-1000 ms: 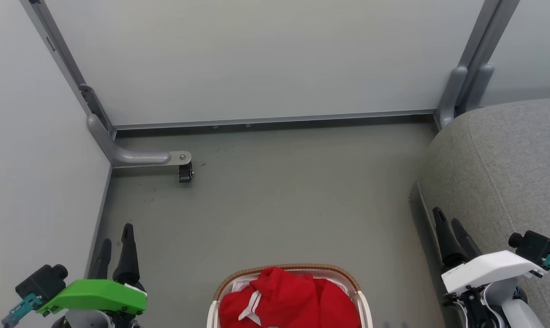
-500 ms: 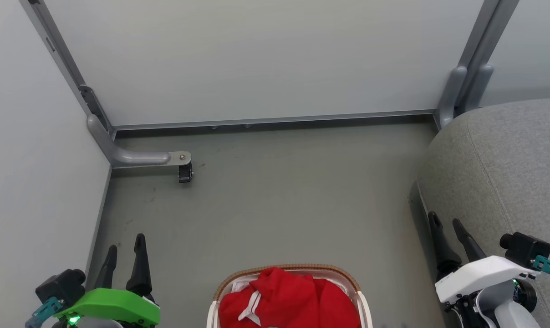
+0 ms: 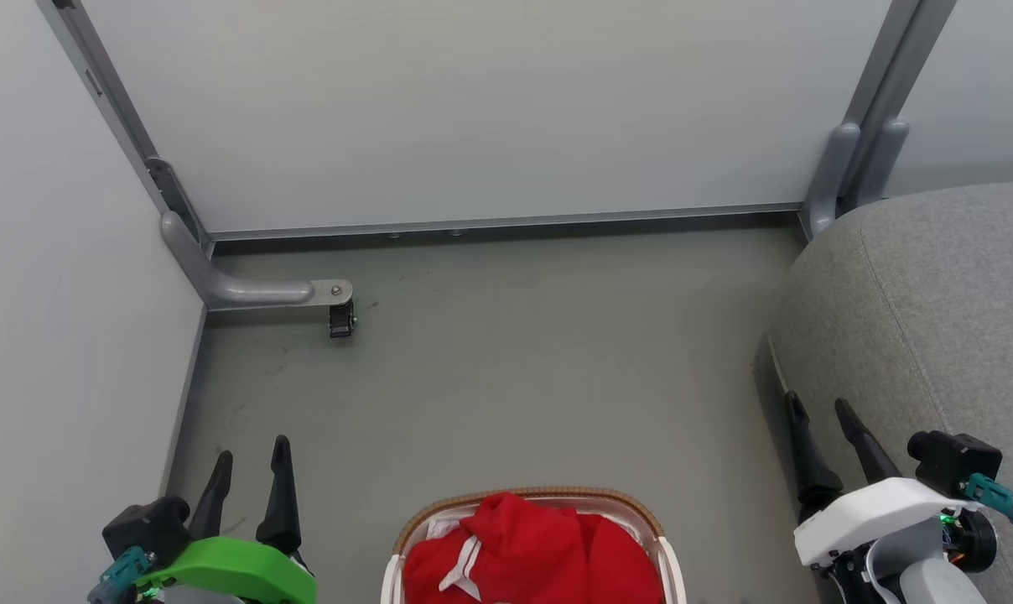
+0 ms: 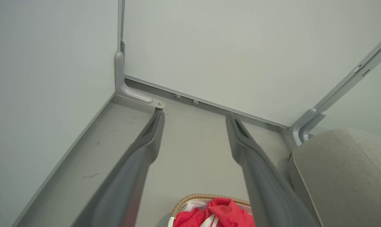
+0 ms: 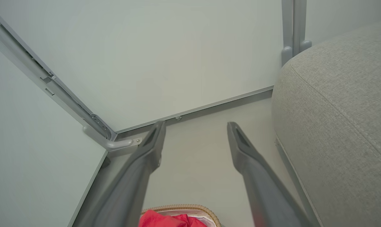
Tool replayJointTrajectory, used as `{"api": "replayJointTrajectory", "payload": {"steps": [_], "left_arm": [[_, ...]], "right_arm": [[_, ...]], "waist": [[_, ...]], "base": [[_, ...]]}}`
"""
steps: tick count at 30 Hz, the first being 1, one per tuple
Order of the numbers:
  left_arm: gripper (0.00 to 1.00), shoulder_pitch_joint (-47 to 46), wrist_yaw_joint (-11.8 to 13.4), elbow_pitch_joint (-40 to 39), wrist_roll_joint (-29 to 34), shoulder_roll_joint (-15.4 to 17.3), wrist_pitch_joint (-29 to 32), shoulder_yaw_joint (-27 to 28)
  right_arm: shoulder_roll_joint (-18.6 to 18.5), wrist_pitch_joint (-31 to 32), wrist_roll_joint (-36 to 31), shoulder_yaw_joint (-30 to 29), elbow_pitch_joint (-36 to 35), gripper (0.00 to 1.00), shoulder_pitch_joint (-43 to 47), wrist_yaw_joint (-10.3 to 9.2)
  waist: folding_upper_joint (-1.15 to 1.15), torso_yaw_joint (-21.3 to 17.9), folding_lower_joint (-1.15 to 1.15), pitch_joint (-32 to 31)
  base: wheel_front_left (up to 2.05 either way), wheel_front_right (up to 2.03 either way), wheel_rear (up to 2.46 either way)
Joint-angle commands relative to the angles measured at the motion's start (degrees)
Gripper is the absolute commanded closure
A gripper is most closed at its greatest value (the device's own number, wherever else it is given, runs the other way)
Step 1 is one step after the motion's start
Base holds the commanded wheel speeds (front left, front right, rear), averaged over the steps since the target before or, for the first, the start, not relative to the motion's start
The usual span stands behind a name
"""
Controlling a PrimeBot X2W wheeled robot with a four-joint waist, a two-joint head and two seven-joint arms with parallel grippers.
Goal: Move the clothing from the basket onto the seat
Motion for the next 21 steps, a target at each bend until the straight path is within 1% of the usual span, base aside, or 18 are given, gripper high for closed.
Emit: {"api": "replayJointTrajectory", "payload": {"steps": [1,12,21], "left_arm": [[0.0,-0.5,-0.2,-0.1,1.9,-0.1,-0.6,-0.2],[0.0,-0.9,-0.2,1.4,7.6,-0.5,-2.1,0.4],[0.0,0.7,-0.2,2.1,10.6,-0.7,-3.2,-0.3]], "right_arm": [[-0.1,-0.7,-1.8,-0.1,-0.4,0.0,-0.1,0.03],[0.2,-2.1,-8.6,-0.9,1.6,0.0,-0.4,0.03],[0.4,-3.2,-12.9,-0.6,4.3,0.0,0.0,0.02]], "waist": [[0.0,0.0,0.0,0.0],[0.0,0.0,0.0,-0.4],[0.0,-0.1,0.0,-0.5]], "base": [[0.0,0.0,0.0],[0.0,0.0,0.0],[0.0,0.0,0.0]]}}
